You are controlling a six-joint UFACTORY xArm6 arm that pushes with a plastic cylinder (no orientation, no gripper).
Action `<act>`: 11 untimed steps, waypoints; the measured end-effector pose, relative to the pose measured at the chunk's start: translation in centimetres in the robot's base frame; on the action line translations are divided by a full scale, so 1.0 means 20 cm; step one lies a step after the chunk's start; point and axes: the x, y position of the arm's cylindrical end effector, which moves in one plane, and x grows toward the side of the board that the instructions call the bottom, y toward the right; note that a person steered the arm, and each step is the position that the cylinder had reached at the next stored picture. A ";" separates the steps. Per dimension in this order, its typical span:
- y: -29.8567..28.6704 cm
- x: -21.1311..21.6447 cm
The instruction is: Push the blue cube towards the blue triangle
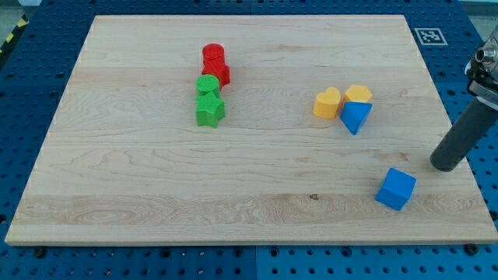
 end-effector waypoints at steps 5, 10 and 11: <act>-0.27 0.30; -0.63 0.22; -0.74 0.16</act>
